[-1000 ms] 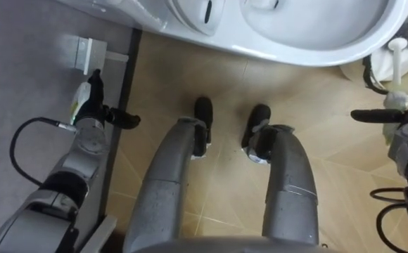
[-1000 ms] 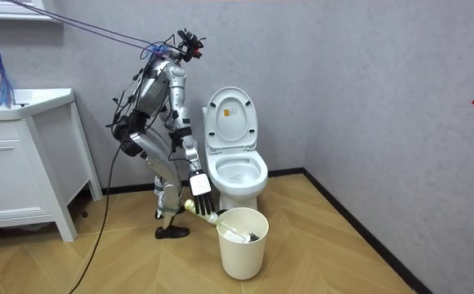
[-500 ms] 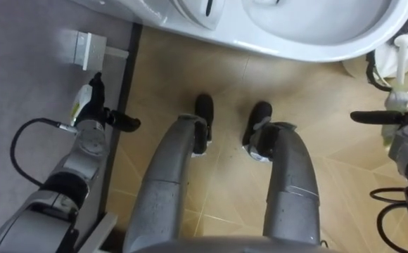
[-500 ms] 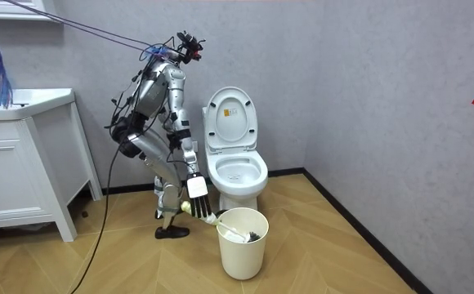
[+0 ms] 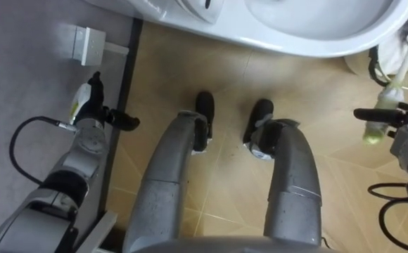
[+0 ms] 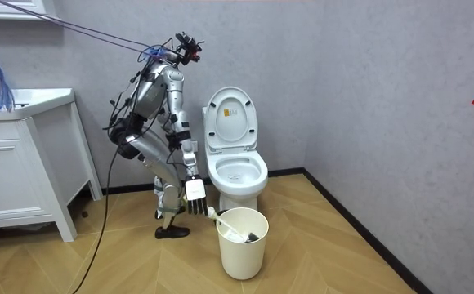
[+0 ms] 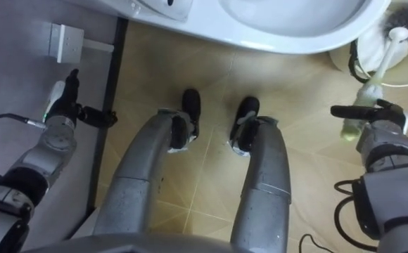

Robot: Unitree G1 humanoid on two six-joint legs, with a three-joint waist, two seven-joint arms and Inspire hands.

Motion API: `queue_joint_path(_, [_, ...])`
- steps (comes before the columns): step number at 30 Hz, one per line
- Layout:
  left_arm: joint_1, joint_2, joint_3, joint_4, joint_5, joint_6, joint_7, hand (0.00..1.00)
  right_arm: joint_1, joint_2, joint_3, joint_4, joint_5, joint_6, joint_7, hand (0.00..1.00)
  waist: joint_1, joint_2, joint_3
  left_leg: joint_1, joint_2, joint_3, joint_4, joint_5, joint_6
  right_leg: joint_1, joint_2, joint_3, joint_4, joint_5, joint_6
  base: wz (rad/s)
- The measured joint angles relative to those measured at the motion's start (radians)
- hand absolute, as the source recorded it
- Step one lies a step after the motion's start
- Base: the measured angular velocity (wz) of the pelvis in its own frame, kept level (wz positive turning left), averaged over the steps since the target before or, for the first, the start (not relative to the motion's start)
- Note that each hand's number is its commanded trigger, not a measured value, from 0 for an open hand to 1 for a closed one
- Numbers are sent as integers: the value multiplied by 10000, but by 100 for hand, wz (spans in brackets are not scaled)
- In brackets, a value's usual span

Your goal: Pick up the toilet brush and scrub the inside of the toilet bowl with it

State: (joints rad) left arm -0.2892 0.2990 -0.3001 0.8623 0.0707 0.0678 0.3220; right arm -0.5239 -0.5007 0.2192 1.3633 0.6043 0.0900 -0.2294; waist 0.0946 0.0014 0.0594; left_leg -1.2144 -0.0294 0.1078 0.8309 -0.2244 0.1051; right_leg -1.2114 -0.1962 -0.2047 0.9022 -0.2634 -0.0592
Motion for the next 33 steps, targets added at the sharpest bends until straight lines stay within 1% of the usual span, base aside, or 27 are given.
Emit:
queue_joint_path(3, [4,39,-1,-224,0,3,5,0,-76,-35,34,57,75,92,-15,100,-29,5,0,-170,-7,0,13,3,-4,-163,-24,-21,32,-4,-6,0])
queue_joint_path(6, [7,53,0,-219,0,29,-8,0,-45,-61,43,92,124,136,40,100,-59,4,0,-240,-16,1,25,1,-3,-230,-31,-21,44,-13,-3,0])
queue_joint_path(9, [15,99,0,-285,2,32,-15,0,-76,-113,41,86,187,84,40,100,-68,2,-1,-261,-25,6,25,-1,-1,-251,-36,-22,54,-24,4,0])
queue_joint_path(14, [74,164,0,-293,0,32,-18,0,-59,-142,41,92,188,116,35,100,-103,1,-2,-251,-105,-5,71,0,0,-266,-111,-18,186,-85,11,5])
queue_joint_path(19, [128,206,-8,-299,0,28,-38,0,-63,-145,41,92,186,94,33,100,-97,2,-2,-251,-119,-10,134,1,4,-262,-111,-12,234,-84,11,1])
queue_joint_path(21, [275,288,-200,-512,-10,51,-33,0,-54,-150,43,93,263,91,28,100,-107,3,-3,-248,-130,-11,144,2,7,-260,-115,-7,246,-82,14,0])
queue_joint_path(26, [476,302,-376,-812,-11,71,-30,0,-54,-151,44,99,333,104,12,100,-102,4,-4,-243,-141,-11,197,2,8,-256,-128,0,312,-83,15,0])
queue_joint_path(31, [528,302,-435,-997,-11,161,-22,0,-57,-157,135,98,864,112,13,100,-67,8,-10,-209,-152,-2,206,3,9,-250,-132,30,354,-81,11,0])
queue_joint_path(33, [587,292,-437,-1102,-21,201,14,0,-50,-140,173,81,1516,110,17,100,-63,0,-15,-195,-149,-2,210,5,6,-242,-80,87,356,-69,30,0])
